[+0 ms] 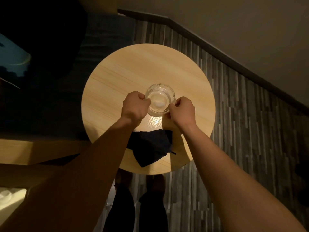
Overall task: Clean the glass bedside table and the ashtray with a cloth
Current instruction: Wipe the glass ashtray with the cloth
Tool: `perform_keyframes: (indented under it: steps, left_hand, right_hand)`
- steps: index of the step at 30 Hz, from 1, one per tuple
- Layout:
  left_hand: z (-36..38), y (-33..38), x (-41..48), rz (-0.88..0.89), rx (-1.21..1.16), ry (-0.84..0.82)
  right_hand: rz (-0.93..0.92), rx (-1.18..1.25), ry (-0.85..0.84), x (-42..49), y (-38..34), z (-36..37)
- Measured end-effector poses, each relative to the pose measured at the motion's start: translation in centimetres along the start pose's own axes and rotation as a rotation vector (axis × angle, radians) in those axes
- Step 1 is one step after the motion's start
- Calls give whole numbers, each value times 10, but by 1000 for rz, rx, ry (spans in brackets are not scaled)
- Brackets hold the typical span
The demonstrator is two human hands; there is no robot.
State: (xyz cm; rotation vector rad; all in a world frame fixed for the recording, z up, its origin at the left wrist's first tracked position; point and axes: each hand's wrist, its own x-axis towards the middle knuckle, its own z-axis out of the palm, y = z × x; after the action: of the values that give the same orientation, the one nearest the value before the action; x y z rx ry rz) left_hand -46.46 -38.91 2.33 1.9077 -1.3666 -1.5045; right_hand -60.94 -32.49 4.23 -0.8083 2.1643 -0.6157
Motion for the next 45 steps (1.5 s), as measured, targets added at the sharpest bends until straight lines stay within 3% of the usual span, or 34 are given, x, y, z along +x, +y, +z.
perform_keyframes:
  steps: [5,8,10,13,16,18,21,25,29,34,37,45]
  left_hand:
    - [-23,-1,-45,-114,-381,-112]
    - [-43,-17,-80,-129,-594,-63]
    - [-56,-29,-95,-161,-650,-20]
    - [-72,-42,-116,-126,-583,-39]
    - [-87,-37,-137,-75,-513,-10]
    - [-98,-29,-150,-69,-533,-8]
    - [-117,-7,-170,-118,-715,-61]
    - [-143,37,-192,-116,-692,-36]
    - [-170,84,-225,-101,-800,-58]
    - [-204,146,-279,-32,-841,-179]
    - [-220,173,-311,-5,-828,-260]
    - [-241,226,-346,83,-692,-256]
  right_hand:
    - [-46,148,-11,-38,2,-13]
    - [-36,296,-130,-62,14,-12]
    - [-138,93,-149,-66,31,-7]
    - [-303,-484,-228,-68,58,4]
    - [-329,-724,-247,-72,68,15]
    - [-320,-752,-293,-75,66,19]
    - [-211,-458,-401,-87,43,7]
    - [16,38,-374,-121,0,-25]
    - [94,342,-269,-156,-58,-81]
    - [77,685,-378,-209,-156,-181]
    - [74,713,-480,-245,-209,-232]
    - [-138,362,-669,-288,-283,-298]
